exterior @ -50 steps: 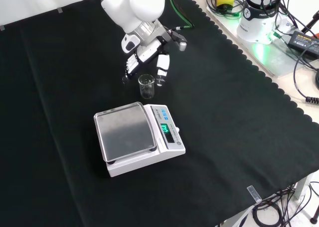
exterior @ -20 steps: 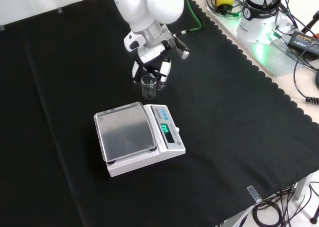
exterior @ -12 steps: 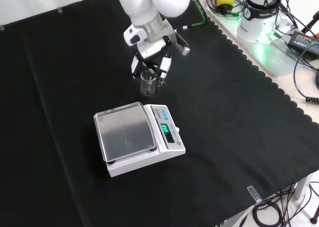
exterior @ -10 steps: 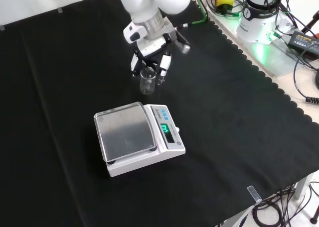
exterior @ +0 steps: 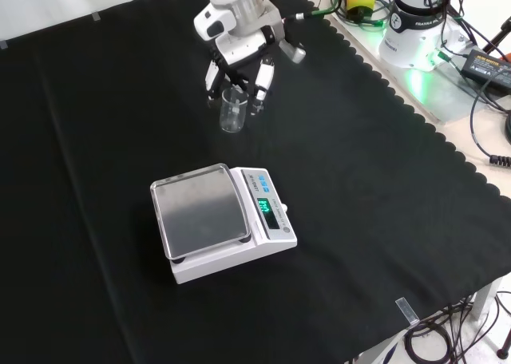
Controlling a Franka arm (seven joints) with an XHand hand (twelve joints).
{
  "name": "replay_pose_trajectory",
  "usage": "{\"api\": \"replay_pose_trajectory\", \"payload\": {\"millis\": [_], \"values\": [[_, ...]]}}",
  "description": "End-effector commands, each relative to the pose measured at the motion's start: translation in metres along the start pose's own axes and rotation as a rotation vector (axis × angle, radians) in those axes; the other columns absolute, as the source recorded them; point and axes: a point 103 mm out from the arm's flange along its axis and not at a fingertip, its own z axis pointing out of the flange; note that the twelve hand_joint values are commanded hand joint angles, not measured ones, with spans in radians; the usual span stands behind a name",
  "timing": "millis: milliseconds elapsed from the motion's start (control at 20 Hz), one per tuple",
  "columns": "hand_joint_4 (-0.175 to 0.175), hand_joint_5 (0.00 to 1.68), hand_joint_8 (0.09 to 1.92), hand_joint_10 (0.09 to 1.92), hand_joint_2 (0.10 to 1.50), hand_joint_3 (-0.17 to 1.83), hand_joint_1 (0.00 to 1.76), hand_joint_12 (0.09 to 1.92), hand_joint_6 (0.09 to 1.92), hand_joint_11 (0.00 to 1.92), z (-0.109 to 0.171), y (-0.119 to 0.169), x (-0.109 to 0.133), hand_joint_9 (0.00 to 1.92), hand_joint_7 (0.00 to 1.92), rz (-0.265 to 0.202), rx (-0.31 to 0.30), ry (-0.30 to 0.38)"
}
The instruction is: Pick up the beaker.
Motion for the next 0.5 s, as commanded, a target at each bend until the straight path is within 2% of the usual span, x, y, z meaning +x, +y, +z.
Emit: {"api": "replay_pose_trajectory", "payload": {"millis": [50, 250, 500], "values": [[-0.175, 0.85, 0.72, 0.09, 0.84, 0.53, 1.01, 0.49, 0.71, 1.72, -0.0378, -0.0202, 0.0086, 1.71, 1.04, -0.033, 0.022, -0.04], [-0.175, 0.85, 0.72, 0.09, 0.84, 0.53, 1.01, 0.49, 0.71, 1.72, -0.0423, -0.0199, 0.0126, 1.71, 1.04, -0.035, 0.048, -0.057], [-0.175, 0.85, 0.72, 0.09, 0.84, 0.53, 1.01, 0.49, 0.71, 1.73, -0.046, -0.0224, 0.0177, 1.72, 1.05, -0.049, 0.048, -0.063]]}}
